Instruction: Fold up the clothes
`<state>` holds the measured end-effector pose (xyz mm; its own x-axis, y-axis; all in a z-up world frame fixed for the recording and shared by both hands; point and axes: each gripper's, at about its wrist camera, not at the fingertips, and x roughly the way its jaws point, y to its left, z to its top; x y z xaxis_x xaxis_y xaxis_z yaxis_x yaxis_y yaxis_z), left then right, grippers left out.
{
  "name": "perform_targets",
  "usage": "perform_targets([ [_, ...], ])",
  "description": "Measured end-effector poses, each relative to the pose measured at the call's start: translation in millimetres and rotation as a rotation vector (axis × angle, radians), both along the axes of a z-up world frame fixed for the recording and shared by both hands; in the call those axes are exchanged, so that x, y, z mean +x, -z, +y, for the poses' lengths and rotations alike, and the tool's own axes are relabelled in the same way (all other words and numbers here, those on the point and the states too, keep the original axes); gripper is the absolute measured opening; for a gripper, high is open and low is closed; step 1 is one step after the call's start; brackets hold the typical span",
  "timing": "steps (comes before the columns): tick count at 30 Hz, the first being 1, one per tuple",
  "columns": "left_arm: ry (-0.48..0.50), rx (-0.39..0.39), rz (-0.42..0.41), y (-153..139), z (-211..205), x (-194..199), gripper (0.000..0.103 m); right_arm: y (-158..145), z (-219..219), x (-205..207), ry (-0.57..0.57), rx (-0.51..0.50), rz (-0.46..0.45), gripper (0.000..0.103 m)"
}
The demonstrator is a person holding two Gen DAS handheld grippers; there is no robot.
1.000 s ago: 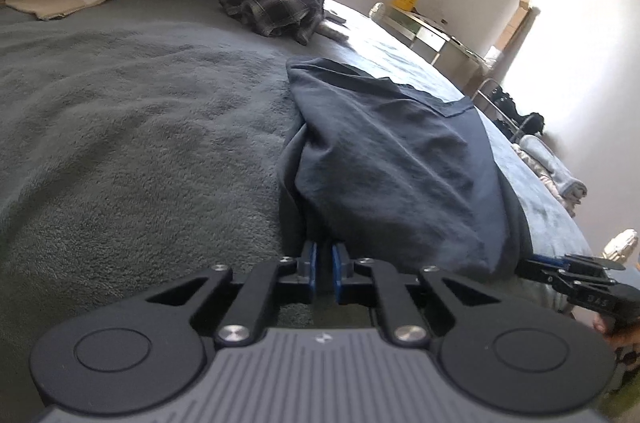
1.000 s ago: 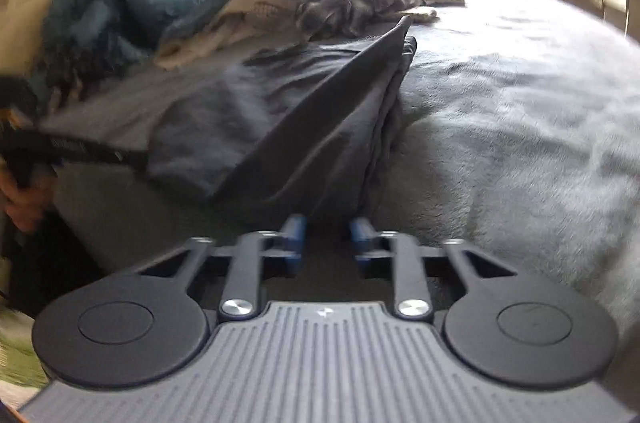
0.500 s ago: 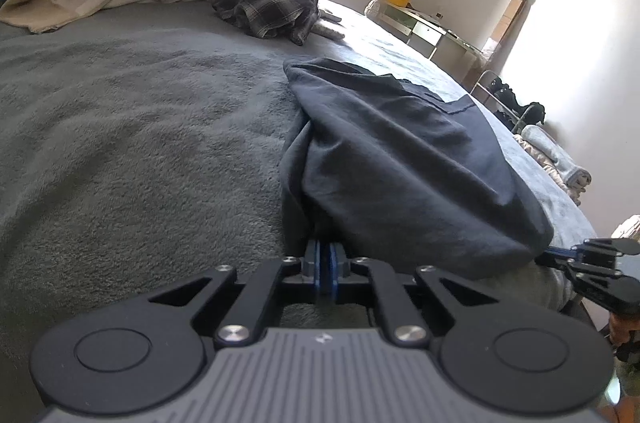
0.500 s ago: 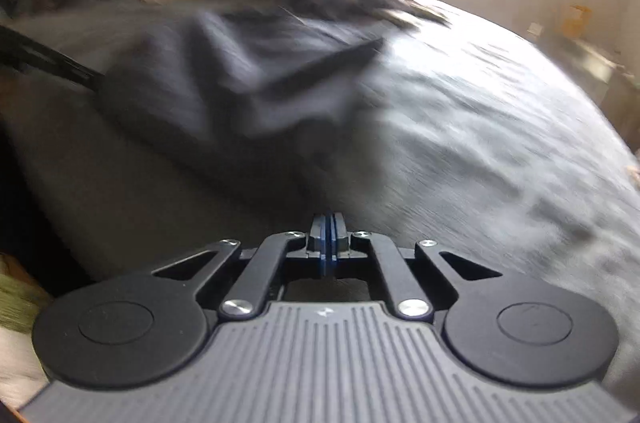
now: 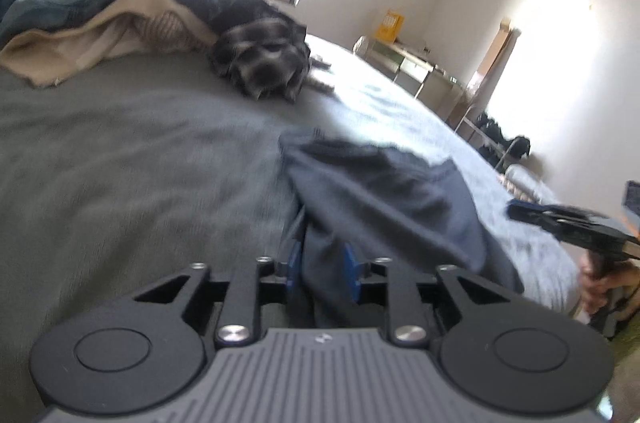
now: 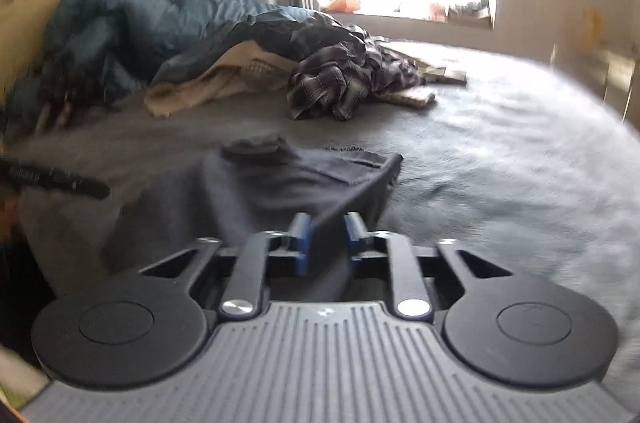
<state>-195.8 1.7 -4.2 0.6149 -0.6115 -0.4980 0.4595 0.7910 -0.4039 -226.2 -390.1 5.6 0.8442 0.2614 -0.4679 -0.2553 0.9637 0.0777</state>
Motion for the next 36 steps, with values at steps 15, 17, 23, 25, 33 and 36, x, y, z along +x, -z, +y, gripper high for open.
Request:
perform_targets([
  [15,0.386,0.355,-0.287,-9.4,-130.3,110.3,0.041,-0.2,-22.4,89.9,0.022,0.081,0.089,0.049],
  [17,0.445,0.401,-0.328,-3.7,-142.7,112.0,0.040,4.0,-26.2,93.5,0.025,0.111,0.102,0.049],
  [23,0.487,0.463,-0.353,9.6,-162.0,112.9,0.018,13.9,-32.3,101.7,0.041,0.162,0.113,0.035],
  [25,0.482,0.448,-0.350,9.7,-161.2,112.6,0.007,15.1,-33.4,102.1,0.039,0.179,0.110,0.028],
  [33,0.407,0.385,-0.377,-5.2,-144.5,109.9,0.002,8.7,-33.6,100.9,0.053,0.182,0.054,0.021],
  [36,0.359,0.376,-0.358,-5.8,-140.5,116.9,0.002,9.0,-32.9,104.2,0.073,0.169,0.035,0.021],
])
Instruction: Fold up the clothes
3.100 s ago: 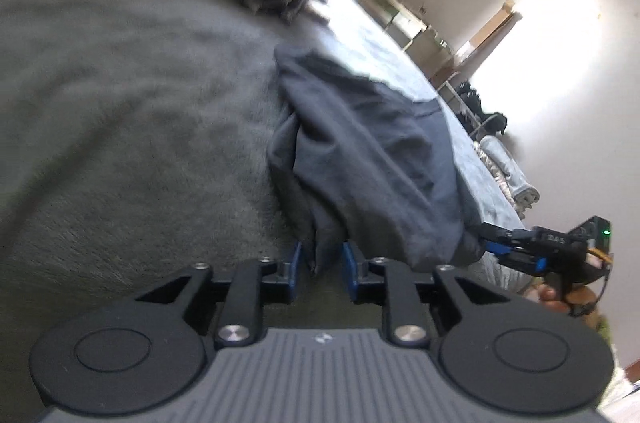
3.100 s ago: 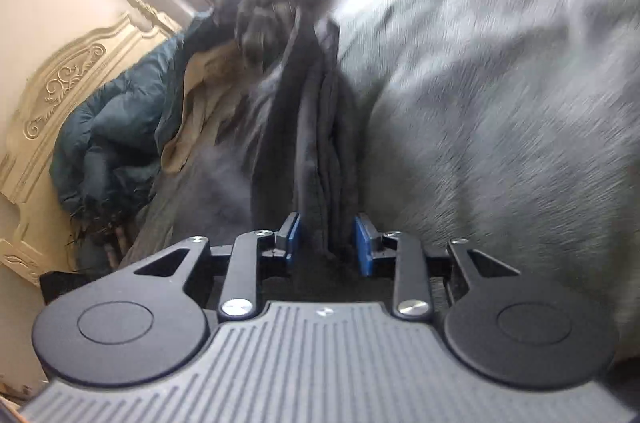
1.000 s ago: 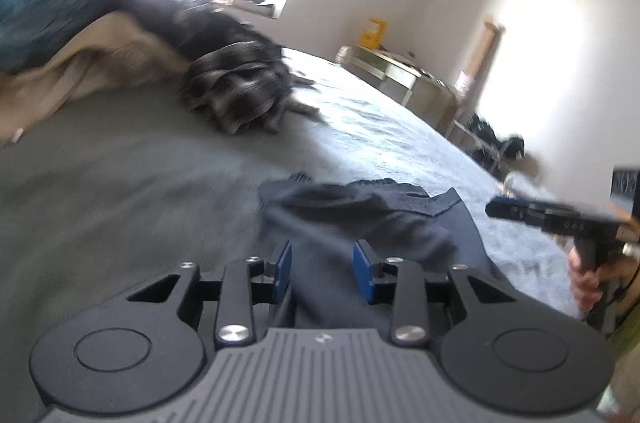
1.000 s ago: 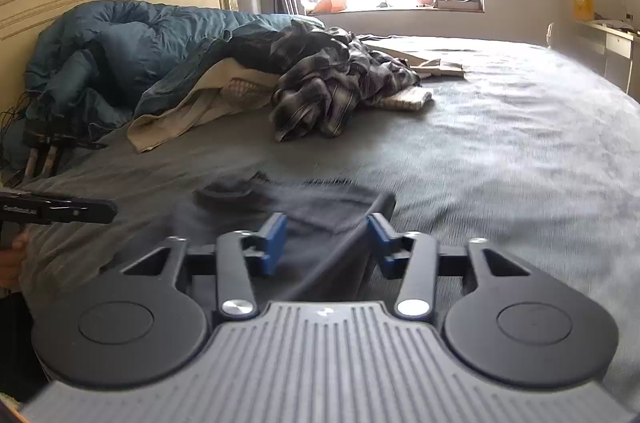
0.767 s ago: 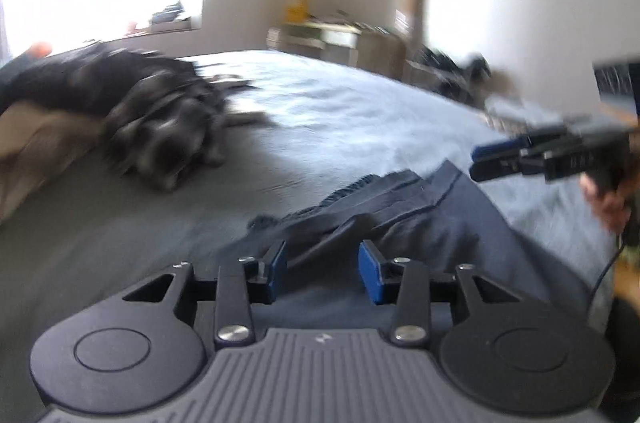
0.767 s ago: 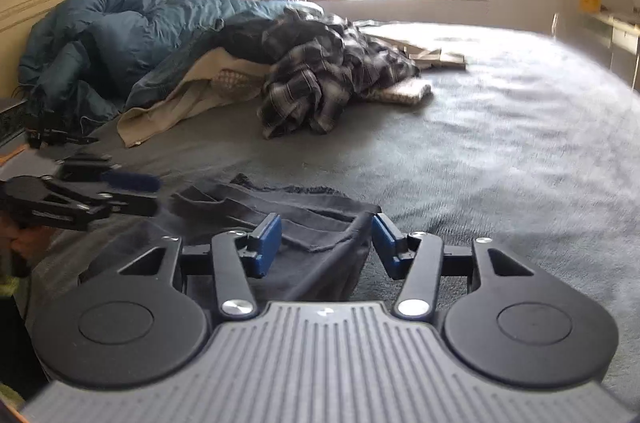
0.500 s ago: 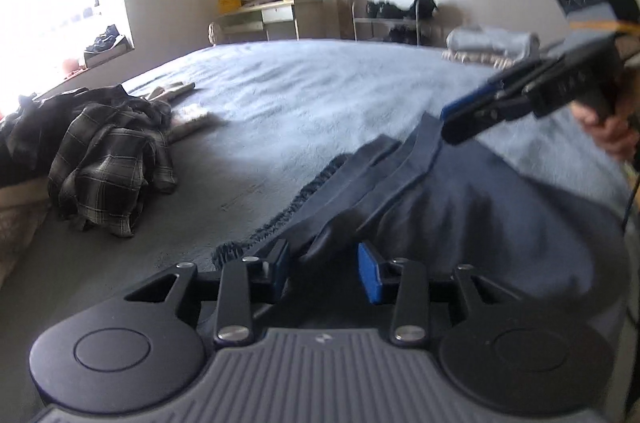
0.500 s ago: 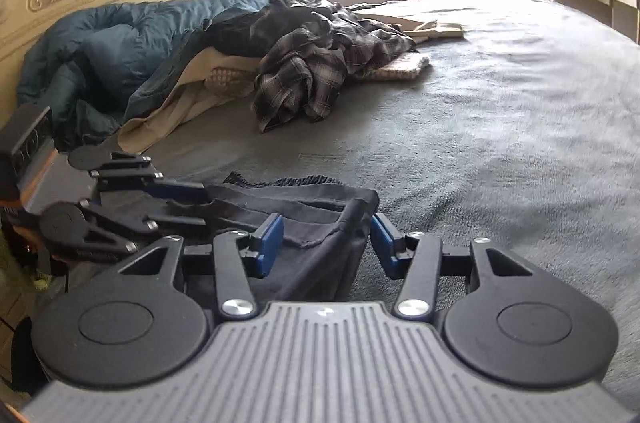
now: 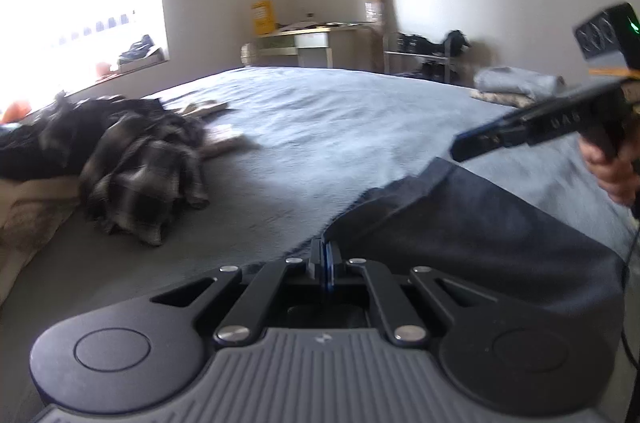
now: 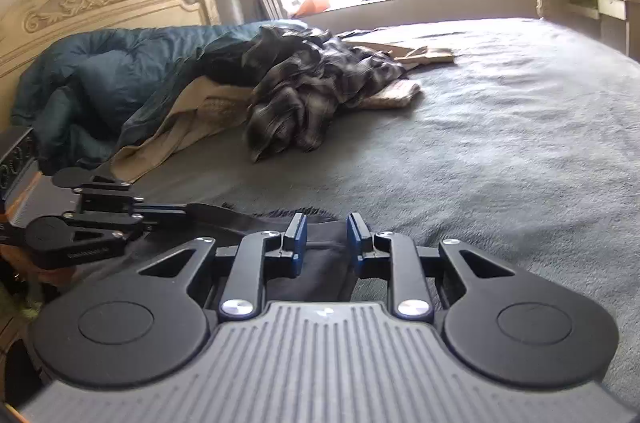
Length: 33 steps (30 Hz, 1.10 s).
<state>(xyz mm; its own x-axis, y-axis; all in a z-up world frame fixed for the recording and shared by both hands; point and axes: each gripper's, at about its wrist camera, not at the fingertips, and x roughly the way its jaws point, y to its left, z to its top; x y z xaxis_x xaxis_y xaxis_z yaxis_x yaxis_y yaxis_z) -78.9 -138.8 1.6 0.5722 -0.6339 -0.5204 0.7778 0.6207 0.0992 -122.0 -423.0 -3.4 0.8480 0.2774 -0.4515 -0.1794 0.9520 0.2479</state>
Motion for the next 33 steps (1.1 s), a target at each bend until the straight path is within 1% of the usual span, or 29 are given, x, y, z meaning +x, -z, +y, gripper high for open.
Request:
perform_targets([
  [3,-0.033,0.017,0.047,10.8,-3.1,10.1,0.002,5.9,-2.2,3.5,0.041,-0.004,0.010,0.023],
  [6,-0.048,0.037,0.044,20.6,-8.0,13.6,0.004,8.2,-6.8,-0.9,0.026,0.027,0.016,0.023],
  [8,-0.065,0.037,0.042,22.6,-8.8,15.6,0.014,10.4,-7.1,-2.0,0.001,0.030,0.026,0.024],
  [9,-0.077,0.029,0.045,21.8,-8.1,17.5,0.016,13.1,-6.0,-0.1,-0.003,0.026,0.044,0.025],
  [10,-0.093,0.015,0.051,19.3,-5.8,19.9,0.021,16.4,-6.4,4.0,0.004,0.029,0.066,0.028],
  [11,-0.112,-0.001,0.064,16.3,-1.9,22.4,0.033,19.7,-6.9,8.0,0.011,0.033,0.087,0.029],
  [12,-0.132,-0.018,0.075,12.7,2.7,24.5,0.038,22.8,-7.6,11.8,0.019,0.038,0.107,0.029],
  [13,-0.160,-0.038,0.083,7.8,9.1,25.7,0.041,23.7,-11.2,12.7,0.030,0.061,0.109,0.029],
  [15,-0.205,-0.078,0.101,-2.3,25.8,27.4,0.043,25.5,-18.4,14.2,0.053,0.107,0.114,0.031],
  [17,-0.243,-0.106,0.130,-8.6,43.9,28.9,0.049,25.4,-27.3,11.6,0.067,0.160,0.116,0.034],
  [18,-0.261,-0.119,0.155,-10.3,54.1,29.9,0.049,25.5,-31.4,9.4,0.067,0.183,0.118,0.035],
  [19,-0.277,-0.135,0.187,-10.4,64.9,31.0,0.049,26.5,-33.8,7.6,0.060,0.201,0.124,0.040],
  [21,-0.290,-0.173,0.275,-5.0,84.5,35.3,0.051,29.7,-38.5,4.2,0.035,0.246,0.139,0.044],
  [24,-0.290,-0.241,0.438,12.3,104.9,46.5,0.054,37.4,-38.4,6.1,-0.015,0.300,0.188,0.049],
  [26,-0.287,-0.272,0.504,24.1,110.2,52.2,0.055,41.2,-36.2,9.3,-0.026,0.308,0.209,0.049],
  [28,-0.269,-0.295,0.541,34.4,107.0,59.2,0.055,44.6,-35.0,14.7,-0.032,0.322,0.220,0.049],
  [30,-0.241,-0.314,0.552,40.9,98.7,64.7,0.053,49.3,-35.2,21.2,-0.047,0.362,0.231,0.049],
  [31,-0.224,-0.322,0.553,43.6,94.5,67.0,0.049,51.8,-35.3,24.2,-0.055,0.386,0.236,0.049],
  [33,-0.212,-0.323,0.540,46.1,87.4,68.7,0.041,53.7,-34.2,26.9,-0.055,0.394,0.235,0.045],
])
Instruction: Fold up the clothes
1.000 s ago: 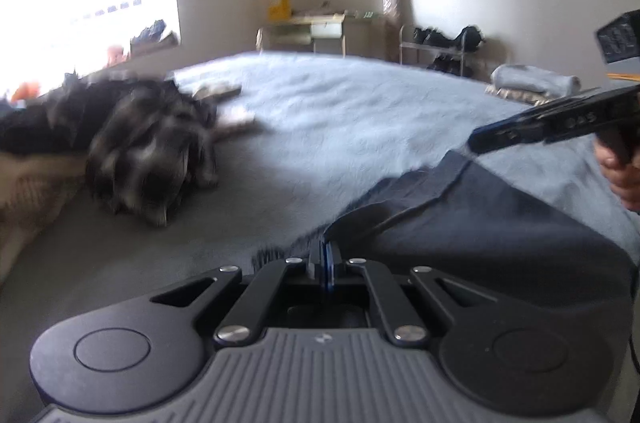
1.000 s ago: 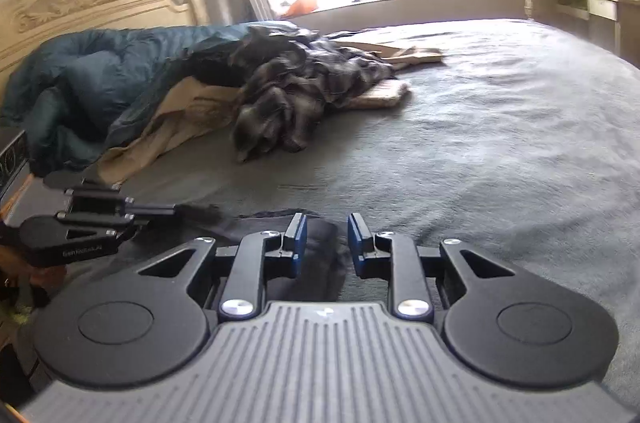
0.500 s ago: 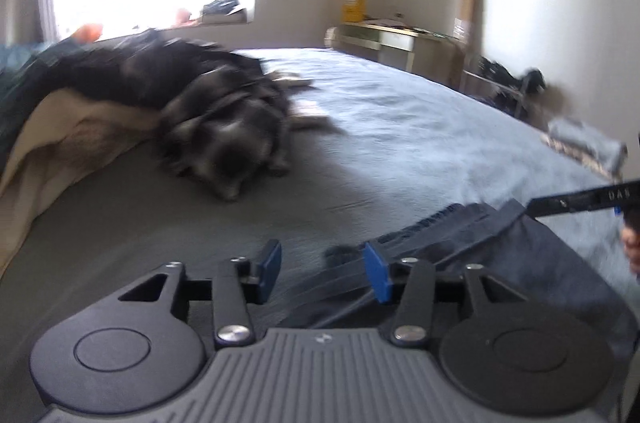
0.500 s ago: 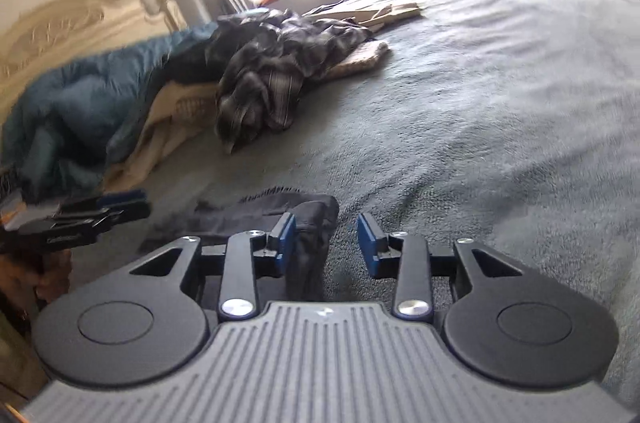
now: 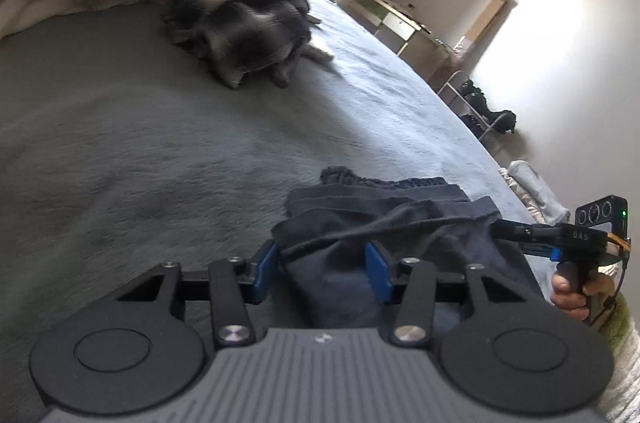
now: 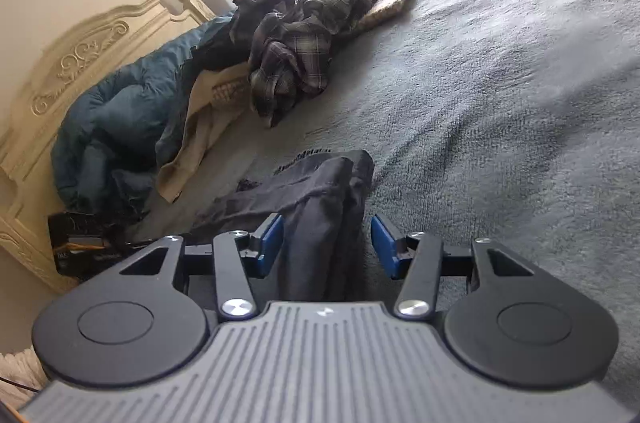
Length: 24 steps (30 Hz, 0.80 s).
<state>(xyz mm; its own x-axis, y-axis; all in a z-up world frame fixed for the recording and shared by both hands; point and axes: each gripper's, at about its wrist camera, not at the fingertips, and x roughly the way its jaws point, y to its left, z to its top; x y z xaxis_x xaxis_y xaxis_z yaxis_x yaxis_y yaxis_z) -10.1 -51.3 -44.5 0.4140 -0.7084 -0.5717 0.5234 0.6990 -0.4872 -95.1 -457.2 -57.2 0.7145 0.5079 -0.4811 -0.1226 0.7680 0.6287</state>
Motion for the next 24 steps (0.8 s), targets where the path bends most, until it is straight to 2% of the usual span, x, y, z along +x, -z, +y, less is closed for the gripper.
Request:
perform_targets([
  [1,0.002,0.003,-0.010,0.4,-3.1,-0.9,0.032,-0.1,0.8,-0.1,0.000,-0.004,-0.004,0.036],
  [2,0.006,0.001,-0.020,0.7,-5.9,-2.5,0.029,-0.9,1.7,-0.6,0.002,-0.010,-0.014,0.026],
  [5,0.007,-0.007,-0.056,-1.9,-9.4,-8.5,0.019,-4.1,4.9,-3.9,-0.008,-0.032,-0.051,0.011],
  [7,0.003,-0.012,-0.076,-4.3,-10.6,-12.1,0.013,-6.0,6.5,-5.4,-0.012,-0.050,-0.075,0.006],
  [13,-0.011,-0.052,-0.122,-17.7,-10.0,-16.6,0.008,-12.0,6.5,-7.4,0.004,-0.048,-0.125,0.003],
  [24,-0.004,-0.075,-0.162,-28.9,-15.9,-4.6,0.007,-26.8,3.4,-6.8,0.033,-0.068,-0.182,0.002],
])
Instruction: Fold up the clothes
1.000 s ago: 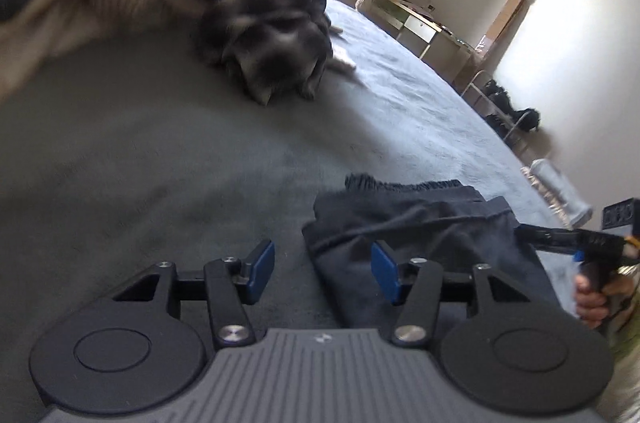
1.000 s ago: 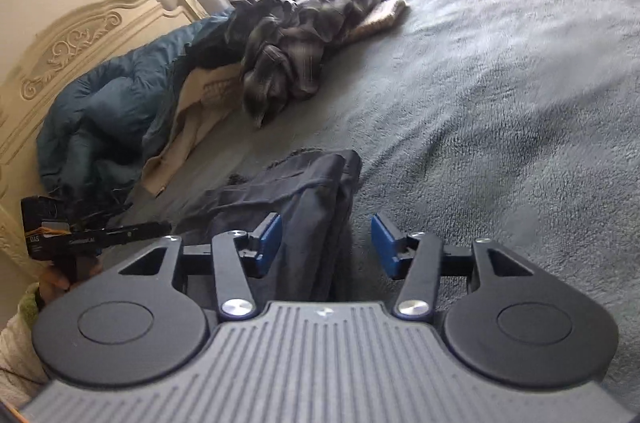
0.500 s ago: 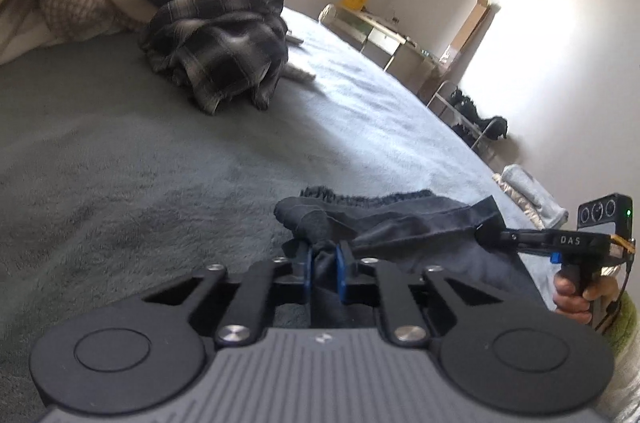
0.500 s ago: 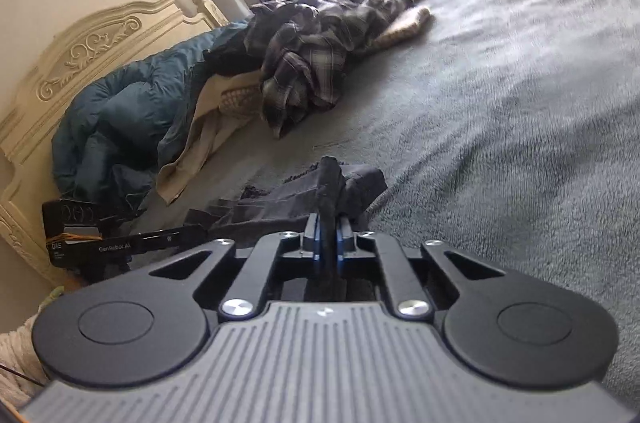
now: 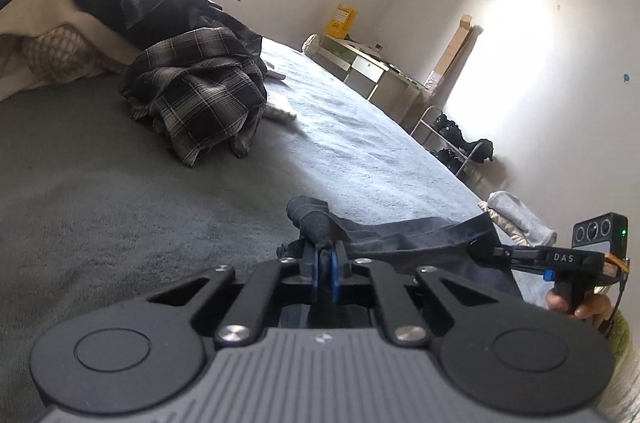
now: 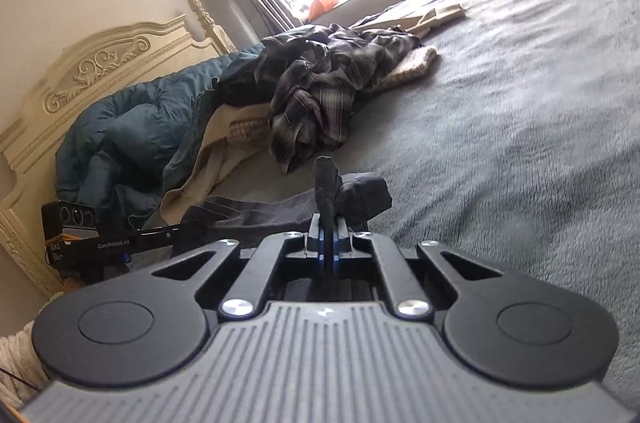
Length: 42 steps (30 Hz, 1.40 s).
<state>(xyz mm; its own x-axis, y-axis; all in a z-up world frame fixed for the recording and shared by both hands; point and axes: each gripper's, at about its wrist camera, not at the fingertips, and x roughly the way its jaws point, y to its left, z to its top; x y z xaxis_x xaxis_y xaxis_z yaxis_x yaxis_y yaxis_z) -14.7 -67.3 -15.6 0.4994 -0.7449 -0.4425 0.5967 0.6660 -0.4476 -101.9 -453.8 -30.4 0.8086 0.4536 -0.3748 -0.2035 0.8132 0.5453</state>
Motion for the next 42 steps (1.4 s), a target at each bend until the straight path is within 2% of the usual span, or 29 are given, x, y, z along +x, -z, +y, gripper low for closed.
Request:
perform_targets([
  [8,-0.025,0.012,0.055,23.7,-1.8,25.6,0.007,16.5,-0.1,26.7,0.020,0.020,0.029,0.002],
  [12,-0.027,0.028,0.103,41.9,-3.6,34.0,0.012,38.8,-5.3,37.3,0.043,0.059,0.111,0.005],
  [15,-0.046,0.034,0.114,41.6,-0.7,34.9,0.025,42.5,-10.7,36.9,0.073,0.081,0.152,0.014],
  [17,-0.071,0.037,0.118,36.3,4.7,33.4,0.030,35.7,-16.1,31.8,0.110,0.076,0.154,0.029],
  [21,-0.138,0.054,0.081,14.9,24.8,15.6,0.030,15.3,-31.6,9.7,0.184,0.075,0.137,0.032],
  [26,-0.159,0.076,0.029,-19.8,59.5,-37.2,0.030,-26.6,-33.9,-45.9,0.190,-0.028,0.072,0.032],
  [28,-0.157,0.084,0.034,-27.4,68.3,-65.9,0.030,-39.9,-26.8,-73.3,0.158,-0.066,0.044,0.032],
  [31,-0.111,0.054,0.053,-26.7,73.8,-109.0,0.030,-48.9,2.2,-111.1,0.072,-0.156,0.000,0.030],
  [33,-0.077,0.061,0.052,-21.2,68.2,-134.1,0.030,-41.9,29.2,-128.1,0.016,-0.243,-0.020,0.024],
  [34,-0.065,0.074,0.046,-17.1,63.2,-145.1,0.030,-37.0,41.8,-133.9,-0.011,-0.281,-0.027,0.018],
  [37,-0.085,0.167,0.033,0.4,42.5,-161.1,0.030,-18.2,69.0,-138.3,-0.063,-0.323,-0.017,0.013],
  [40,-0.122,0.281,0.027,20.4,28.9,-162.7,0.031,2.3,77.2,-137.2,-0.084,-0.336,0.020,0.012],
  [42,-0.128,0.293,0.036,28.3,29.3,-161.2,0.030,14.5,70.4,-140.8,-0.045,-0.393,0.045,0.011],
])
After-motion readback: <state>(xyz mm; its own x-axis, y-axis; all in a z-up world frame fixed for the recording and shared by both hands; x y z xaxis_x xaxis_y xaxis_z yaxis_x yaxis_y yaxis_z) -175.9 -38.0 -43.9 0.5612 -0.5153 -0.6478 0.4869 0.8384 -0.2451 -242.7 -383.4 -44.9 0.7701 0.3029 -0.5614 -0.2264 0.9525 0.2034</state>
